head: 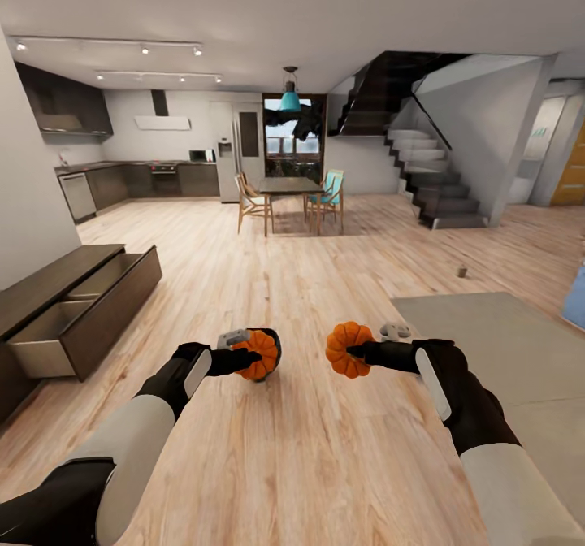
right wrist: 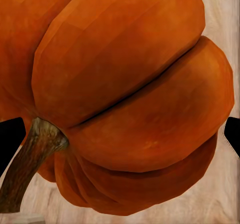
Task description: Place each of the two pumpkins and all three candles from the living room inside a cabinet in the living room (use any cabinet), then make sure every cabinet is closed, and position the cauldron so it is next to a table in the living room.
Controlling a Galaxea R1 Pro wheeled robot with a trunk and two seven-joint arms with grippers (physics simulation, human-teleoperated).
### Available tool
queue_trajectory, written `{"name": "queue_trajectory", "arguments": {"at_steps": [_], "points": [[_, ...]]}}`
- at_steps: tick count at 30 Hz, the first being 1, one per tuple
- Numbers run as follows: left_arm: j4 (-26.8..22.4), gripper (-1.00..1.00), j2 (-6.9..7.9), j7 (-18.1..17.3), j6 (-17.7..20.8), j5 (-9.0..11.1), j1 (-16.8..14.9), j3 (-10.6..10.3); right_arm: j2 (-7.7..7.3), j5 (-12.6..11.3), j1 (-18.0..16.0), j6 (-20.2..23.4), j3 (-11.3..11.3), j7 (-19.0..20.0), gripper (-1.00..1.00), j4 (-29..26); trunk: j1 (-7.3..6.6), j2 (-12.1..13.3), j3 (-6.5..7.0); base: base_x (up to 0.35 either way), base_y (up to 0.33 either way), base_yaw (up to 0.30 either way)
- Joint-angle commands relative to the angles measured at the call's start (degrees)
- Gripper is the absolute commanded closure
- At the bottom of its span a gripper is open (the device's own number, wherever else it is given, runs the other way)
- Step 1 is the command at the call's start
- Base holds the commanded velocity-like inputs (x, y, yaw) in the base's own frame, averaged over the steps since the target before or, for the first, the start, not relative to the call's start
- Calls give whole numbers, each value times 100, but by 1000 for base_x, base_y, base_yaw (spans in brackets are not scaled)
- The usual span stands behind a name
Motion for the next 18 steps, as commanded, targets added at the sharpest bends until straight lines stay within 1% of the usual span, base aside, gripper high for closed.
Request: {"name": "queue_trajectory", "arguments": {"at_steps": [1, 9, 18], "points": [[-9, 100, -8, 0, 35, -18, -2, 32, -2, -17, -4, 27, 1, 0, 100, -2, -1, -1, 3, 0, 0, -162], [-9, 100, -10, -6, 31, -18, -1, 32, -2, -17, -4, 26, 1, 0, 100, -2, -1, -1, 69, 0, 0, -146], [-9, 100, -7, 0, 31, -18, -1, 38, 7, -15, -4, 38, 9, -19, 100, -2, -1, -1, 143, 0, 0, -106]]}}
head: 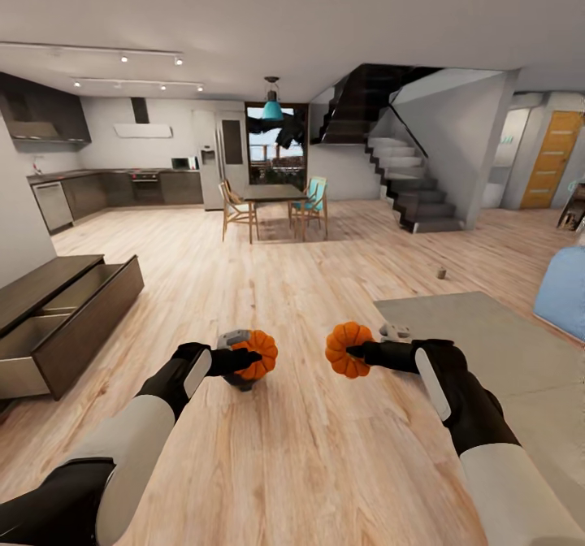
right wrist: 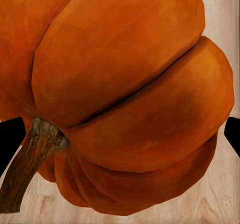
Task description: Place each of the two pumpkins and all three candles from the living room inside a cabinet in the living room (use any cabinet), then make sure every cabinet is closed, and position the cauldron so it is next to a table in the living room.
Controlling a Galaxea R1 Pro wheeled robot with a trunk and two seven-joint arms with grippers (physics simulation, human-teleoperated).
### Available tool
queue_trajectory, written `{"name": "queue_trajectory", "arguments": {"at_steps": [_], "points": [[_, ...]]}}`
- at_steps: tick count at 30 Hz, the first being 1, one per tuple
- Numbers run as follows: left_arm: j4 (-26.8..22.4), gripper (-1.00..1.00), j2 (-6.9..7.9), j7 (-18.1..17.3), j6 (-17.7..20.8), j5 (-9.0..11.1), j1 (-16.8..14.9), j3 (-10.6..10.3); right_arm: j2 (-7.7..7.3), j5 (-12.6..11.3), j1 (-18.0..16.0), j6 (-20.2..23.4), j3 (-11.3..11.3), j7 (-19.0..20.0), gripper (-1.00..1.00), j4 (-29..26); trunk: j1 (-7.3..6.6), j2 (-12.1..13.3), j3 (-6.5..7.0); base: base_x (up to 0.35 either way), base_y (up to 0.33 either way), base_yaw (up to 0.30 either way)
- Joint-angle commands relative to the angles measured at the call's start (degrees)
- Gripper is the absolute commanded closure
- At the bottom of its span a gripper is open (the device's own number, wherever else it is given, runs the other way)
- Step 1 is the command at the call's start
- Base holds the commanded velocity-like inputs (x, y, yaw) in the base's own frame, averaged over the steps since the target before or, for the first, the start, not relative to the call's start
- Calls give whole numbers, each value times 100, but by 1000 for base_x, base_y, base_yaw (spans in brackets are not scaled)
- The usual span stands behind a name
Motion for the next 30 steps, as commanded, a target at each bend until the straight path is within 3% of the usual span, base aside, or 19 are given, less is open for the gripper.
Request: {"name": "queue_trajectory", "arguments": {"at_steps": [1, 30], "points": [[-9, 100, -4, 1, 38, -29, 0, 34, 0, -19, -4, 27, 1, -3, 100, -3, 0, -3, 2, 8, 0, -83], [-9, 100, 1, 18, 38, -21, -2, 36, -2, -20, -4, 41, 2, 0, 100, -3, 0, -3, 17, 311, -3, -5]]}}
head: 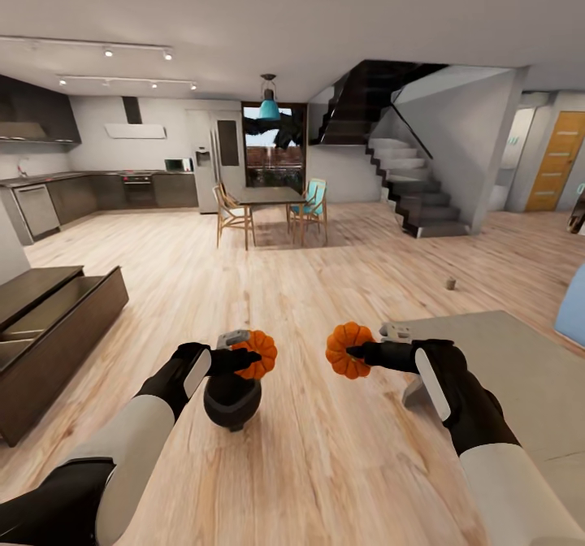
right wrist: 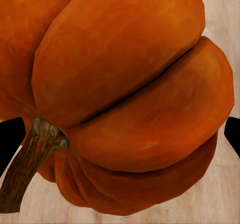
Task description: Place each of the two pumpkins and all three candles from the living room inside a cabinet in the living room (use any cabinet), then make sure every cabinet is closed, and position the cauldron so it is next to a table in the living room.
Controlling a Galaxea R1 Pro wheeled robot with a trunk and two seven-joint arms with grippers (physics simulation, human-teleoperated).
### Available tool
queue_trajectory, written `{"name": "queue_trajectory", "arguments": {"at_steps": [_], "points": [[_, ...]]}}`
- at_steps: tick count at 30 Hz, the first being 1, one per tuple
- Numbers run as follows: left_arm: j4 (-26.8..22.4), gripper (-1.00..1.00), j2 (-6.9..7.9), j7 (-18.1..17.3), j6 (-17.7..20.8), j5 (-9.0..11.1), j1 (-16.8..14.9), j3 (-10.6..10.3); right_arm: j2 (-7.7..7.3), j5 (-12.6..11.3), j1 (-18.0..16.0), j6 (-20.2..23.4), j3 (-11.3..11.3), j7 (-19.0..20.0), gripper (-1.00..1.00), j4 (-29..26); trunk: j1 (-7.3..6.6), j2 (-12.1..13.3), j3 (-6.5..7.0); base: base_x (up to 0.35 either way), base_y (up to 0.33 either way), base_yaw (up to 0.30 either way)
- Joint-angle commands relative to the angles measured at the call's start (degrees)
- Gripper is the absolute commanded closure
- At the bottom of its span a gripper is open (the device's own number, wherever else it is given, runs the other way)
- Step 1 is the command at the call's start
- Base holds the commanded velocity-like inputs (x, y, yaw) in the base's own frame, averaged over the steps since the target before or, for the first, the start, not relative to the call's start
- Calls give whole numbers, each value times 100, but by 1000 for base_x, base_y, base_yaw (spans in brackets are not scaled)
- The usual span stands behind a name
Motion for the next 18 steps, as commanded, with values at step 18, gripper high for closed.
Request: {"name": "queue_trajectory", "arguments": {"at_steps": [18], "points": [[-11, 100, -6, -9, 47, 4, -4, 46, -3, -56, -5, 29, 0, -4, 100, -5, 3, -3, -6, 219, -232, 0]]}}
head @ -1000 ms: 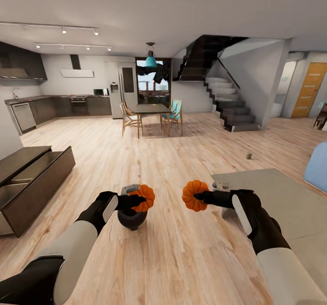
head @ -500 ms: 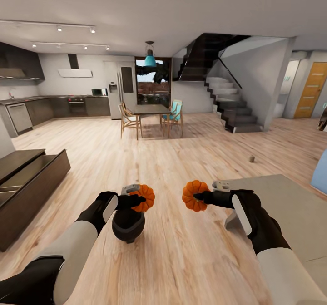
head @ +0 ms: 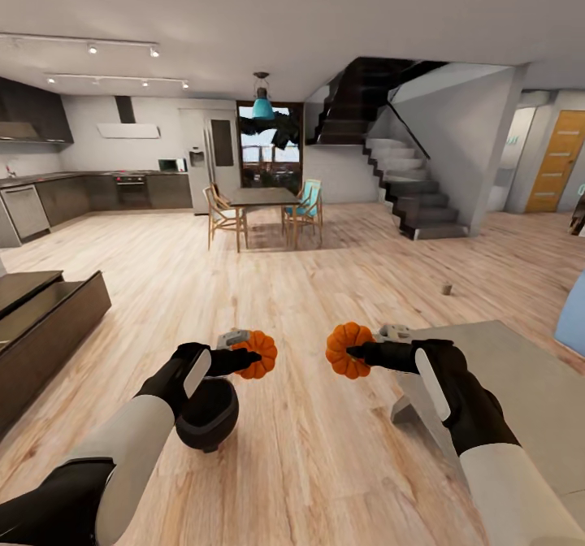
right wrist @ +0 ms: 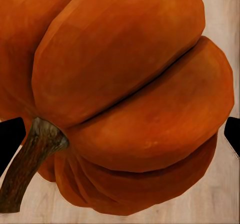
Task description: Place each of the two pumpkins and all three candles from the living room inside a cabinet in the living room (use any cabinet), then make sure every cabinet is closed, and position the cauldron so it is next to a table in the living room.
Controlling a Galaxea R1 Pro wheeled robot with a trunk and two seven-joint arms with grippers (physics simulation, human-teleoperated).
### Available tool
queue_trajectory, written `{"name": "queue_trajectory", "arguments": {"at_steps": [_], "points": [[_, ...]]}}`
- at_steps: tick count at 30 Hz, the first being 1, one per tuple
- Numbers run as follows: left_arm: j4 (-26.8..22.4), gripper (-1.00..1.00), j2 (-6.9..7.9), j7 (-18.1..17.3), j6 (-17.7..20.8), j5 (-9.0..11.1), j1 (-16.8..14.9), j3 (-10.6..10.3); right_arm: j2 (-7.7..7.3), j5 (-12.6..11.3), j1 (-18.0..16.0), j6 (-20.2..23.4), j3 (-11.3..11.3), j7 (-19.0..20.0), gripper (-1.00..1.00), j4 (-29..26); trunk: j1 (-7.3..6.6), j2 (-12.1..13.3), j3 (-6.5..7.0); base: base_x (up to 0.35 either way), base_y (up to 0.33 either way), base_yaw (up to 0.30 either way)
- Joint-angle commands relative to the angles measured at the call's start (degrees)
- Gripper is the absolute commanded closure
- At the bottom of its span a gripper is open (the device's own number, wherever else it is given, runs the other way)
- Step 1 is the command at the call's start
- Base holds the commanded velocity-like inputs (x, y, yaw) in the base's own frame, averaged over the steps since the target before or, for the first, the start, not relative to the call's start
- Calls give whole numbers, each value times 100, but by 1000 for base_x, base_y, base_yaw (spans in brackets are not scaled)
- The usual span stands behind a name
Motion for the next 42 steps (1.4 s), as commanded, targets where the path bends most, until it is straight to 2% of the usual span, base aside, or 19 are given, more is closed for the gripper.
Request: {"name": "queue_trajectory", "arguments": {"at_steps": [1, 27, 42], "points": [[-11, 100, -6, 1, 40, -1, -5, 38, -3, -65, -5, 30, 0, -4, 100, -5, 2, -3, -6, 309, -97, 0], [-11, 100, -6, 7, 40, -1, -3, 38, 2, -66, -5, 26, 0, -8, 100, -5, 2, -3, -6, 332, 72, -4], [-11, 100, -6, 10, 40, -1, -3, 38, 6, -58, -5, 34, 9, -21, 100, -5, 2, -3, -6, 334, 5, -228]]}}
